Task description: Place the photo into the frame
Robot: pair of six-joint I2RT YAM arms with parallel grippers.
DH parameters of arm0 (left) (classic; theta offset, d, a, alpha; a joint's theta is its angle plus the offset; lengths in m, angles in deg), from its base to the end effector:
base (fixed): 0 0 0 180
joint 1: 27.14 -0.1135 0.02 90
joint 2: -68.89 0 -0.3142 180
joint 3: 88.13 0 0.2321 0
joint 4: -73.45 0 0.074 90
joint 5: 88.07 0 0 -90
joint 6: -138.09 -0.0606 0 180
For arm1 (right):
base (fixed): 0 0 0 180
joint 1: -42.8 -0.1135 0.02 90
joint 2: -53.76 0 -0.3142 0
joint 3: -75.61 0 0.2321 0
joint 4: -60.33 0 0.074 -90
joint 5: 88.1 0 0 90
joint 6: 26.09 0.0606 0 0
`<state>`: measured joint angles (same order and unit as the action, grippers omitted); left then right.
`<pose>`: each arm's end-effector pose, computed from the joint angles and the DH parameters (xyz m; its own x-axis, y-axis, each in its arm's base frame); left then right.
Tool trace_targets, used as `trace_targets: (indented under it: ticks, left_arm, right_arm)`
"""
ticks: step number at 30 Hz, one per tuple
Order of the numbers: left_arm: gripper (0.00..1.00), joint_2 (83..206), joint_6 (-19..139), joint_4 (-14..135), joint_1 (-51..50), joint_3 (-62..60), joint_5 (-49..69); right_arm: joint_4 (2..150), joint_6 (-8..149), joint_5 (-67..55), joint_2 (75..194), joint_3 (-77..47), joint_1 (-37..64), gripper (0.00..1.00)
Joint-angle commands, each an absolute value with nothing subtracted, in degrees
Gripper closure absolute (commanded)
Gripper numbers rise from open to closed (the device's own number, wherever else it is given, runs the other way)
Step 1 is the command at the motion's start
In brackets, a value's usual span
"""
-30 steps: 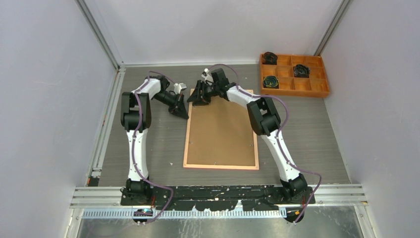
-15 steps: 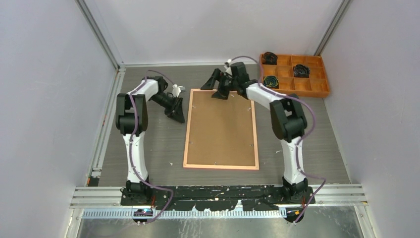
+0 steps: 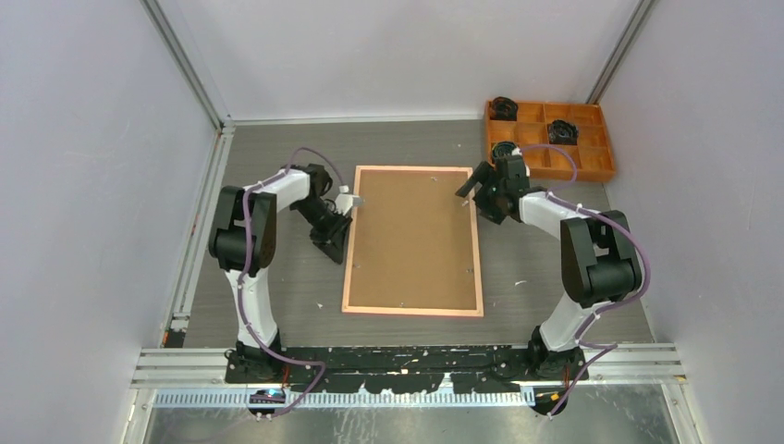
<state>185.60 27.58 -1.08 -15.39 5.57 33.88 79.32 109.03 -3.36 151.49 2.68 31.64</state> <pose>0.3444 -0.1044 0.1791 -0.8723 0.4851 -0.0609 0.4382 0.7206 -0.5373 0.3619 0.0771 0.2345 -0.6616 0.5887 -0.4644 0.2993 0.7752 0.5563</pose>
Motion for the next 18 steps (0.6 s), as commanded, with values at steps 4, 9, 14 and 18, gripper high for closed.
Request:
trace_targets:
  ticks: [4,9,14,18]
  left_arm:
    - [0.74,182.0,24.7,3.5,-12.4,1.2,28.5]
    - [0.76,180.6,24.5,4.6,-8.2,-2.0,29.7]
    - [0.76,178.8,24.5,5.7,-2.9,-5.0,32.2]
    - [0.75,178.4,23.1,5.2,-0.9,-5.6,34.7]
  right_arm:
    - [74.7,109.6,-1.7,154.1,4.6,32.2,0.06]
    - [72.5,111.9,-7.7,163.3,-3.3,28.1,0.02]
    - [77.5,112.3,-10.4,173.7,-17.8,20.1,0.0]
    - [80.6,113.5,-15.7,181.8,-30.2,16.0,0.0]
